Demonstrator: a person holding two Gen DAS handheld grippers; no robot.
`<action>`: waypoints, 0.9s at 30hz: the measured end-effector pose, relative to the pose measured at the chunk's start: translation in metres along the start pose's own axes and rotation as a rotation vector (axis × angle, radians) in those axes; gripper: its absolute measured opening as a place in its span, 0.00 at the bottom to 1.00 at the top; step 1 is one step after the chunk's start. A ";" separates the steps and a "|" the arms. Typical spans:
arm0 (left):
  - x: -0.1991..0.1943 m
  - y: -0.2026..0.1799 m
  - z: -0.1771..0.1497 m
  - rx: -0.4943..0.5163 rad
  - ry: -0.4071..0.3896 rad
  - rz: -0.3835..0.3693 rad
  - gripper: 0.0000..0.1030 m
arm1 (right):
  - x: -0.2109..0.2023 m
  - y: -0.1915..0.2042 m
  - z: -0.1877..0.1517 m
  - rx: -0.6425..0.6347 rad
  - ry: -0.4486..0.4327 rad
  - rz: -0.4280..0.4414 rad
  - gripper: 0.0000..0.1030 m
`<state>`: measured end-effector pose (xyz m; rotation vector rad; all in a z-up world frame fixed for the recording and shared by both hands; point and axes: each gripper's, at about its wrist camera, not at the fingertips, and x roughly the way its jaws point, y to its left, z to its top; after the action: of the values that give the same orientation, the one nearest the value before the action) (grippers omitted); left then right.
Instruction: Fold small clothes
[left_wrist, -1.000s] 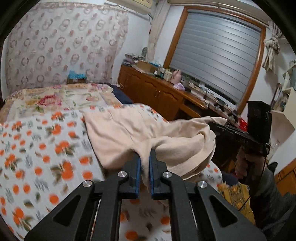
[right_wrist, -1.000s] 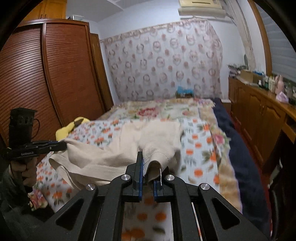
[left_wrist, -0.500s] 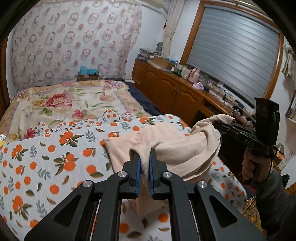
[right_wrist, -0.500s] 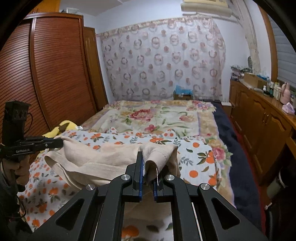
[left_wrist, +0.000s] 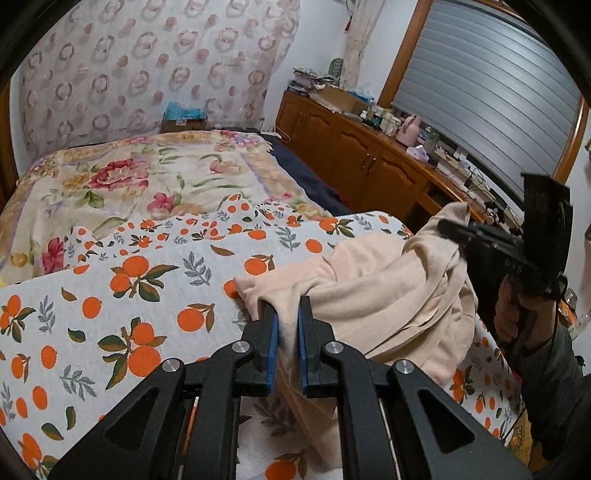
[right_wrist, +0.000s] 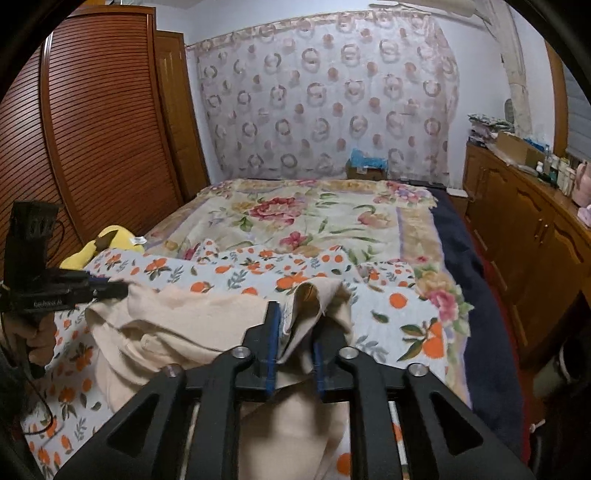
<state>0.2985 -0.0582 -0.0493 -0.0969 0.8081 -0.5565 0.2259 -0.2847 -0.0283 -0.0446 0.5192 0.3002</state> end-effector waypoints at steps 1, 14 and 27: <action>-0.002 0.001 -0.001 0.008 -0.005 0.008 0.19 | -0.004 0.001 0.001 -0.006 -0.009 -0.006 0.29; -0.025 0.002 -0.034 0.067 0.050 0.000 0.80 | -0.033 0.004 -0.017 -0.064 0.063 -0.040 0.54; 0.022 -0.007 -0.022 0.135 0.151 0.030 0.80 | 0.017 -0.008 0.025 -0.111 0.120 0.106 0.25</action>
<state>0.2919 -0.0729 -0.0767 0.0821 0.9145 -0.5937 0.2538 -0.2850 -0.0155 -0.1438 0.6247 0.4319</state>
